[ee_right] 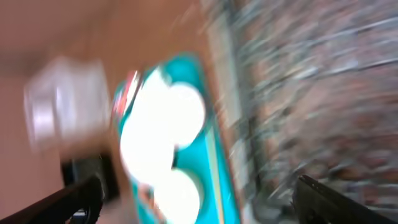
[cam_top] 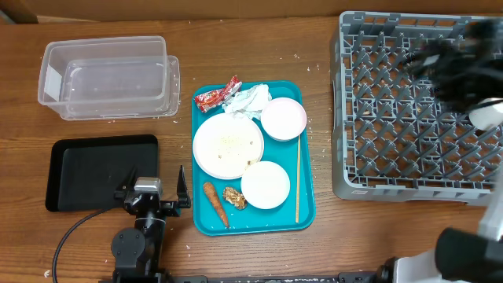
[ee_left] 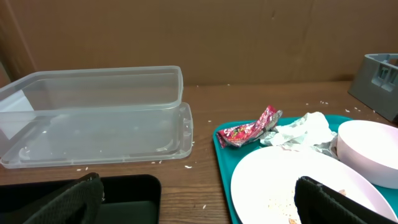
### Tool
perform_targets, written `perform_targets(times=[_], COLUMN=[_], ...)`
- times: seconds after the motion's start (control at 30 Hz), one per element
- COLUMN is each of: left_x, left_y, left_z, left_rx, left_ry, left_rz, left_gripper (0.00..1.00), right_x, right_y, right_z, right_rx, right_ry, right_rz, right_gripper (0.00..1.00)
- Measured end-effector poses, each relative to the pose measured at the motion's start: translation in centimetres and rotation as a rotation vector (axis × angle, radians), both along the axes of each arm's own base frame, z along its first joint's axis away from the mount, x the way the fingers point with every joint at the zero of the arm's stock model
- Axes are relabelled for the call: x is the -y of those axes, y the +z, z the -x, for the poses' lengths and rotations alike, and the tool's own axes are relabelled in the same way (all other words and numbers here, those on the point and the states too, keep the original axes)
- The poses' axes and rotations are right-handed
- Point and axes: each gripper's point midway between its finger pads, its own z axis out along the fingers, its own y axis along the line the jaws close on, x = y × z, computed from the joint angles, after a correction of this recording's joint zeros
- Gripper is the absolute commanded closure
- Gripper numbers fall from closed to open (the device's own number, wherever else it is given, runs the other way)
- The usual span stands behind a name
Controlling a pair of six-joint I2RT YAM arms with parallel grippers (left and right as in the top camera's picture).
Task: Sort waste into correct bins and load items into the dishwasher
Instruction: 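Move the right gripper back to the second white cup on the tray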
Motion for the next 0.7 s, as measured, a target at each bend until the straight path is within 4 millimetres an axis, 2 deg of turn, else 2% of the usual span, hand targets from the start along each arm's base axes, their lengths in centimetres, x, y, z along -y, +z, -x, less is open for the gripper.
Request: perform_targets(times=[0.13,0.17,0.23,0.3,0.37,0.47,0.63,0.7], left_x=[0.0,0.0,0.0,0.0,0.0,0.0,0.0,0.0], left_y=[0.0,0.0,0.0,0.0,0.0,0.0,0.0,0.0], left_z=[0.0,0.0,0.0,0.0,0.0,0.0,0.0,0.0], left_rx=[0.0,0.0,0.0,0.0,0.0,0.0,0.0,0.0], left_ry=[0.0,0.0,0.0,0.0,0.0,0.0,0.0,0.0], left_rz=[0.0,0.0,0.0,0.0,0.0,0.0,0.0,0.0], left_gripper=[0.0,0.0,0.0,0.0,0.0,0.0,0.0,0.0], right_x=[-8.5,-11.0,-14.7,-17.1,-20.4,-22.6,-22.7,-23.3], right_y=[-1.4,-2.4,-4.5,-6.4,-9.1,-13.0,-17.7,-18.7], right_z=[2.4,3.5,5.7,7.7,10.1,12.2,13.3,13.4], right_rx=[-0.029,-0.054,-0.108,-0.156,-0.218,-0.292,-0.351,-0.345], right_ry=[0.319,0.413,0.556,0.643,0.748,0.807,0.809,0.818], right_rz=[0.023,0.034,0.06,0.081,0.112,0.192,0.384,0.416], right_gripper=[0.05,0.06,0.12,0.15,0.19,0.22,0.22,0.22])
